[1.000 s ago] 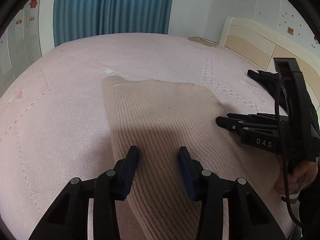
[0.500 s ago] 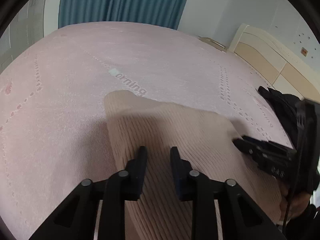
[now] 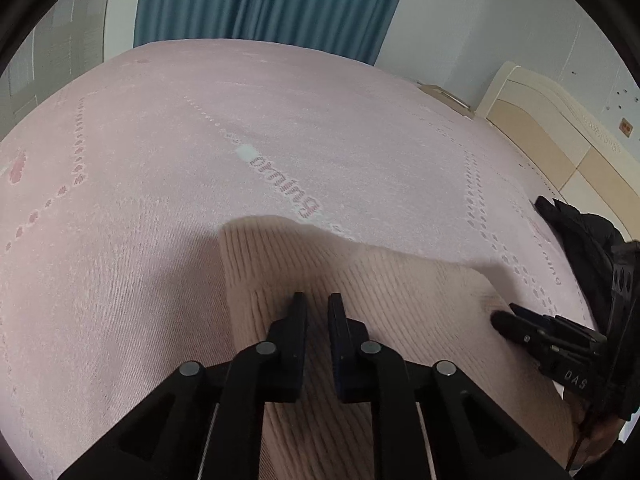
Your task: Fold small clothes
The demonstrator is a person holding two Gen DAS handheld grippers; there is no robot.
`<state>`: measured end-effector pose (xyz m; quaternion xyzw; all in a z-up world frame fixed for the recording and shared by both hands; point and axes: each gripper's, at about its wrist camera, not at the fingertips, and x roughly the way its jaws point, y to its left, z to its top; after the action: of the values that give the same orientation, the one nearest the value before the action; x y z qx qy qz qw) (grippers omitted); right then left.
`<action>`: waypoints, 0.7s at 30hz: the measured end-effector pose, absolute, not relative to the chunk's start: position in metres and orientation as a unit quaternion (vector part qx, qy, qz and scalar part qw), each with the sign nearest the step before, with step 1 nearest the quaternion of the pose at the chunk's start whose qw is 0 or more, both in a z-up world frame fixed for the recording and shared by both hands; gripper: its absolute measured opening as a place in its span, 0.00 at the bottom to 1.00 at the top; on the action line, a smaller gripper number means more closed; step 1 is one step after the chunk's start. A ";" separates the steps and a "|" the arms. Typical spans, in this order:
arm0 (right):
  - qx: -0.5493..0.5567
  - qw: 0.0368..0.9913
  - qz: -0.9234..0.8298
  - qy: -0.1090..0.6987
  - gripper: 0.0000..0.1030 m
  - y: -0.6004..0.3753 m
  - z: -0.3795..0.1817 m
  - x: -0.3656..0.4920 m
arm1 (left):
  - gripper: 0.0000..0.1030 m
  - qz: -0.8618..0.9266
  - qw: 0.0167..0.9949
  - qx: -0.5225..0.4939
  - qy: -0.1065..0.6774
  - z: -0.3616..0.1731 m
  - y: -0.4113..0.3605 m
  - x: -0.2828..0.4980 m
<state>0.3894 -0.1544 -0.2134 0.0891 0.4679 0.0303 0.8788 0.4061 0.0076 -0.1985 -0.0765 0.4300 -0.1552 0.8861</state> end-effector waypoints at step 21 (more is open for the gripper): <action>0.095 0.875 0.078 0.467 0.32 -0.131 -0.194 0.280 | 0.33 -0.150 0.895 -0.042 0.417 -0.175 0.006 0.265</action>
<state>0.2800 -0.1313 -0.1943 0.0947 0.4673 0.0783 0.8755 0.2650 0.0061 -0.1751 -0.0423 0.4170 -0.1505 0.8954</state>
